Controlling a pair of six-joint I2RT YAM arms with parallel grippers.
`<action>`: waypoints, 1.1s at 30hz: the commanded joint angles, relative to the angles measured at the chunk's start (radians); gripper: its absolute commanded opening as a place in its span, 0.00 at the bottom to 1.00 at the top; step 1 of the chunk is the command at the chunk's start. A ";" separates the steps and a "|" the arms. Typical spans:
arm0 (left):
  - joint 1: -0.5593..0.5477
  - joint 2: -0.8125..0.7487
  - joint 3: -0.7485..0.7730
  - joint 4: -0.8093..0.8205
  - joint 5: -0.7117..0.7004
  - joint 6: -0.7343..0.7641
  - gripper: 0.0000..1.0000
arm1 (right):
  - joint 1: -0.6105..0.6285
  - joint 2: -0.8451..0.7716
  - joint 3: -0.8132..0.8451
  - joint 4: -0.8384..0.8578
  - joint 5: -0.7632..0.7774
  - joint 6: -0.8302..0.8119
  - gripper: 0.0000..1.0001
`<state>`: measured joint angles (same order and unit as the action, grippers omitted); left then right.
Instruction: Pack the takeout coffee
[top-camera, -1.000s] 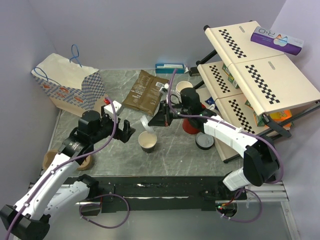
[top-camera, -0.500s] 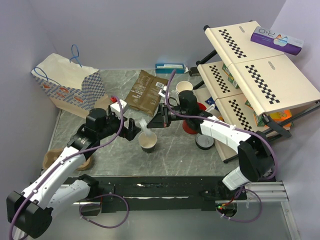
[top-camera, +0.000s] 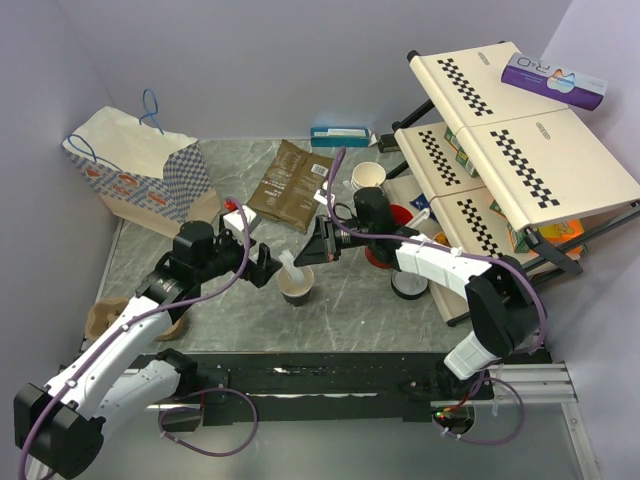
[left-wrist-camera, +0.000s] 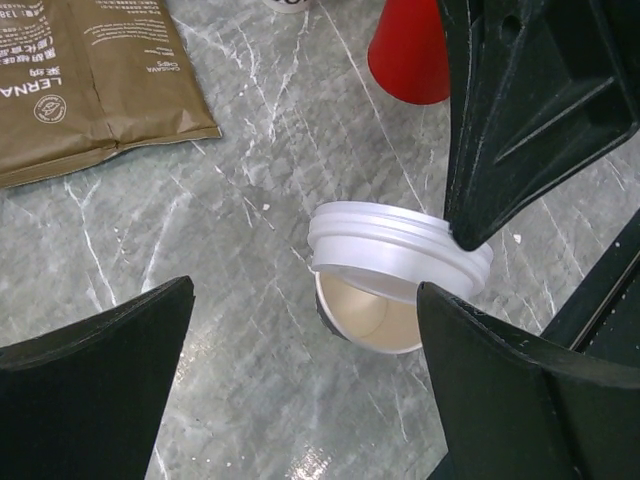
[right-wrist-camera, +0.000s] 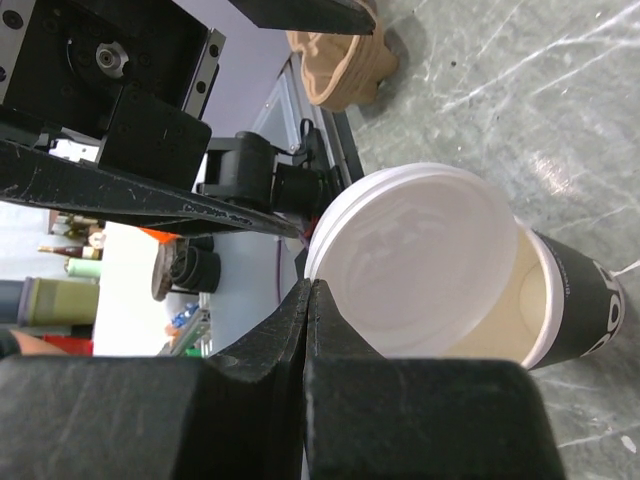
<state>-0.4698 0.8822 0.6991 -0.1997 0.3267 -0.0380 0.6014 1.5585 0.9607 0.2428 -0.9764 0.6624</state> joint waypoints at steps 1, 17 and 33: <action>0.002 -0.032 -0.023 0.042 0.034 0.003 0.99 | -0.009 0.018 -0.004 0.029 -0.038 0.013 0.00; 0.002 -0.022 -0.058 0.085 0.072 -0.014 0.99 | -0.051 0.012 -0.020 -0.048 -0.022 0.005 0.00; 0.002 0.023 -0.101 0.148 0.084 -0.048 0.99 | -0.063 0.006 -0.022 -0.083 -0.010 -0.009 0.01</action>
<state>-0.4698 0.8993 0.6044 -0.1146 0.3882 -0.0540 0.5453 1.5608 0.9401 0.1593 -0.9836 0.6605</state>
